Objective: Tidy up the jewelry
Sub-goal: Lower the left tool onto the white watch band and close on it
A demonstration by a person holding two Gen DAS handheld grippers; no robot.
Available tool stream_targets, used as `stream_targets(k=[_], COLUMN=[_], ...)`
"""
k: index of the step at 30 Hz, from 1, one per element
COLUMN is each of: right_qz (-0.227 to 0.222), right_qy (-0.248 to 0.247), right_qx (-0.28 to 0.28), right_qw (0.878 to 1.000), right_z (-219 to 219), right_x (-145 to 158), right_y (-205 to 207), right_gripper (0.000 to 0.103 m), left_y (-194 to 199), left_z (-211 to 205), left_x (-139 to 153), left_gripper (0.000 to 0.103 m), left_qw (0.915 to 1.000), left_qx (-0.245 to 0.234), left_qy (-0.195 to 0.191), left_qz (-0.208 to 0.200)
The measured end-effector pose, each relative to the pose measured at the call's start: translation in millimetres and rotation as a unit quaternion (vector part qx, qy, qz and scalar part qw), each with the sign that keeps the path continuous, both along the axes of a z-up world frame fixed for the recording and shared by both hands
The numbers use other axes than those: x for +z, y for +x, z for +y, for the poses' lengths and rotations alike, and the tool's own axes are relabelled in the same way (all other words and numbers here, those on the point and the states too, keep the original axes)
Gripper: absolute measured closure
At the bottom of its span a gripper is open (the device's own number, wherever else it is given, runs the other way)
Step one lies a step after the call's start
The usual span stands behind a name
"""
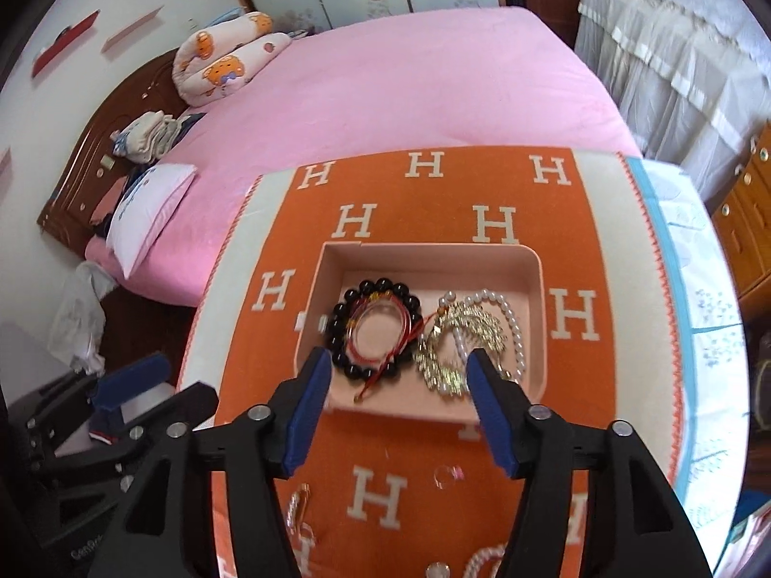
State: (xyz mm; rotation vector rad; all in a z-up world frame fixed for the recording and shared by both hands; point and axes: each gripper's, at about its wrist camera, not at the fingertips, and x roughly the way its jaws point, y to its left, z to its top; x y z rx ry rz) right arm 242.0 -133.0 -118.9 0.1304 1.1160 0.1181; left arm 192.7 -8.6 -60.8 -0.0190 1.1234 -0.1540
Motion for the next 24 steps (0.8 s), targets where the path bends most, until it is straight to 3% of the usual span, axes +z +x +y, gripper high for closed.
stream_targets(k=[5,19,24], right_qz=[-0.021,-0.027,-0.032], right_qy=[-0.015,-0.028,-0.022], right_qx=[0.015,0.004,-0.01], right_qw=[1.0,0.999,0.999], right_z=[5,-21,-41], right_x=[24,47,49], right_y=[-46,-158,-192], right_gripper=[0.034,0.033,0.021], left_y=[-34,-122,-145], left_z=[-2,-24,-41], left_x=[9,22,22], left_gripper=[0.057,0.057,0.057], left_qw=[1.0,0.9997,0.9993], left_qx=[0.005,-0.015,-0.034], left_qy=[-0.005,-0.017,-0.014], left_qz=[0.007,0.005,-0.001])
